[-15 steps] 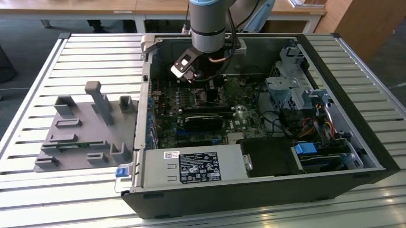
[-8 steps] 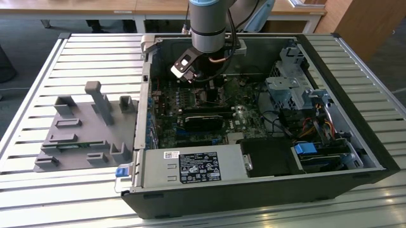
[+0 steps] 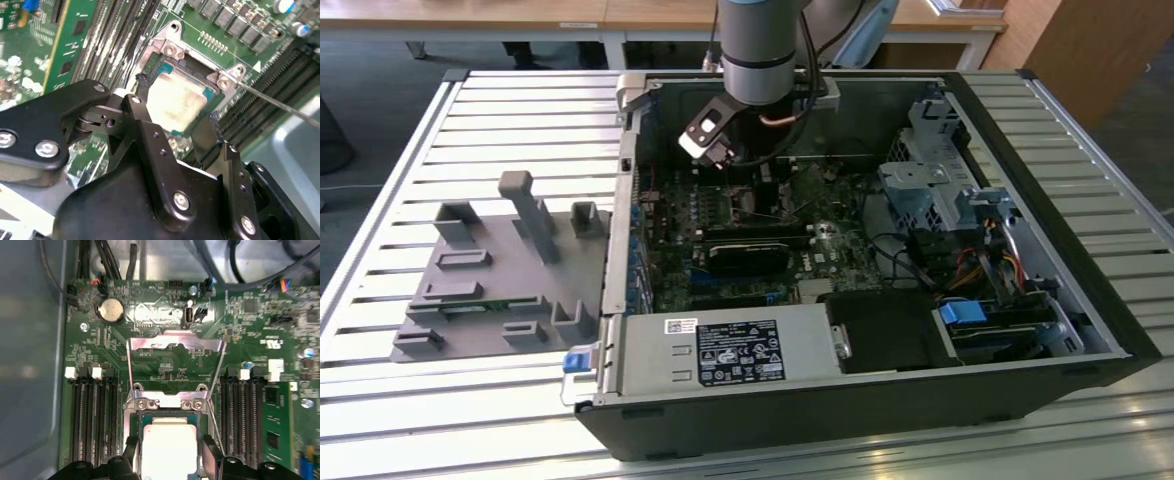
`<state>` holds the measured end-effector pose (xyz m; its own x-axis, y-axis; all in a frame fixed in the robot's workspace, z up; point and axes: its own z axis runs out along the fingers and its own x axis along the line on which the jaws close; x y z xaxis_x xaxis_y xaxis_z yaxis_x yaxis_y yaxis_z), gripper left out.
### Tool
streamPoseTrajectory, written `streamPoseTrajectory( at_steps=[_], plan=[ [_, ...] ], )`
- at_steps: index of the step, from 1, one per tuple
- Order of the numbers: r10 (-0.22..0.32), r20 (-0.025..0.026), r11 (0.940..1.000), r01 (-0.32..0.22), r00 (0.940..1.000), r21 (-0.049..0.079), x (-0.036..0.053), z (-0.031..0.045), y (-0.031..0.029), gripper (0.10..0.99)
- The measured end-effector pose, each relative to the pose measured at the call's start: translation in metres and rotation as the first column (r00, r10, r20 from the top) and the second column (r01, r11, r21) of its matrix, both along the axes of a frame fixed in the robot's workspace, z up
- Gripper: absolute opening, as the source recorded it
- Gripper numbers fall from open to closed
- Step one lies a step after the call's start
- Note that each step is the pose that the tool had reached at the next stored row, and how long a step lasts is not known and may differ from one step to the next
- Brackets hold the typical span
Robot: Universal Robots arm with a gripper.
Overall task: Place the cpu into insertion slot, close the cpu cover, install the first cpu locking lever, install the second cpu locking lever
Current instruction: 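Place the cpu into insertion slot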
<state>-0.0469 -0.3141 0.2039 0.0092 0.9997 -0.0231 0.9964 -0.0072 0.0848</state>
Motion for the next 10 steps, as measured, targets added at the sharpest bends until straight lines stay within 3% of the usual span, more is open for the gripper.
streamPoseTrajectory(
  at_steps=[4, 5, 6, 8, 9, 10],
  plan=[
    [0.000, -0.0013, 1.0000, 0.000, 1.0000, 0.000, 0.0006, 0.0102, 0.0000, 0.596],
    [0.000, -0.0040, 1.0000, 0.000, 1.0000, 0.000, 0.0019, 0.0101, 0.0001, 0.533],
    [0.000, -0.0086, 1.0000, 0.000, 1.0000, 0.000, 0.0034, 0.0101, 0.0000, 0.533],
    [0.000, -0.0165, 1.0000, 0.000, 0.9999, 0.000, 0.0060, 0.0103, -0.0001, 0.416],
    [0.000, -0.0184, 1.0000, 0.000, 0.9998, 0.000, 0.0064, 0.0105, -0.0002, 0.357],
    [0.000, -0.0187, 1.0000, 0.000, 0.9998, 0.000, 0.0065, 0.0106, -0.0002, 0.357]
  ],
)
